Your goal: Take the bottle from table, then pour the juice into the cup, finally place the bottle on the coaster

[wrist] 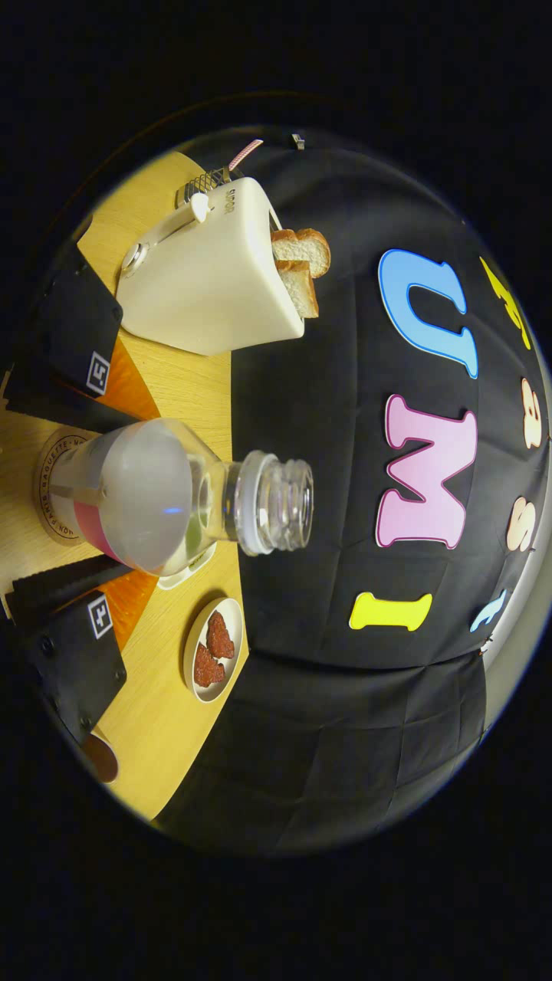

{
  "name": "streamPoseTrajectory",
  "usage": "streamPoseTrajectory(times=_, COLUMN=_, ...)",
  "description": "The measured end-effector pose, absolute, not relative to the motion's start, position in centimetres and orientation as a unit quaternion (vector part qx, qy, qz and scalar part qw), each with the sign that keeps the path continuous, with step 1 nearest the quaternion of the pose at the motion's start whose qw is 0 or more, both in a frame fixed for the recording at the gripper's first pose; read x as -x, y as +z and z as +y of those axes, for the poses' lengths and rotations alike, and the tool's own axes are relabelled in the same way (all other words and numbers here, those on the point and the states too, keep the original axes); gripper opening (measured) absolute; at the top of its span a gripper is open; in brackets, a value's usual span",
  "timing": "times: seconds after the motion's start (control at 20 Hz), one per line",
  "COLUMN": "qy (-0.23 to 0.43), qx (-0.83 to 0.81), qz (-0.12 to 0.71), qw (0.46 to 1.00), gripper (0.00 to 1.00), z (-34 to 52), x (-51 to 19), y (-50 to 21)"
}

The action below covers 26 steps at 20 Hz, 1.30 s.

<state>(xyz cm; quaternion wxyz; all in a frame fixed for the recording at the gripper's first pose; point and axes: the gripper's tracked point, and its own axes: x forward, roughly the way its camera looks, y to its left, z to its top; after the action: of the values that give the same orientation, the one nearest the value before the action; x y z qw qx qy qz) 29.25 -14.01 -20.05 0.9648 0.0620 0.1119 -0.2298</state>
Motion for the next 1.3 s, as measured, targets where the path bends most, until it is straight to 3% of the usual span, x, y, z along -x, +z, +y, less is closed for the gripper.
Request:
streamPoseTrajectory(times=0.1, qy=-0.229, qx=-0.058, qz=0.118, qw=0.965, gripper=0.85, z=-14.0, x=-28.6, y=-19.8)
streamPoseTrajectory(times=0.15, qy=-0.229, qx=-0.055, qz=0.118, qw=0.965, gripper=1.0, z=-14.1, x=-28.3, y=-19.6)
streamPoseTrajectory(times=0.6, qy=-0.213, qx=-0.061, qz=0.111, qw=0.969, gripper=0.97, z=-12.2, x=-20.9, y=-13.7)
streamPoseTrajectory(times=0.95, qy=-0.13, qx=-0.048, qz=-0.003, qw=0.99, gripper=0.97, z=-6.6, x=-13.5, y=-0.8)
streamPoseTrajectory(times=1.3, qy=-0.102, qx=-0.067, qz=-0.055, qw=0.991, gripper=0.97, z=-2.9, x=-5.1, y=5.8)
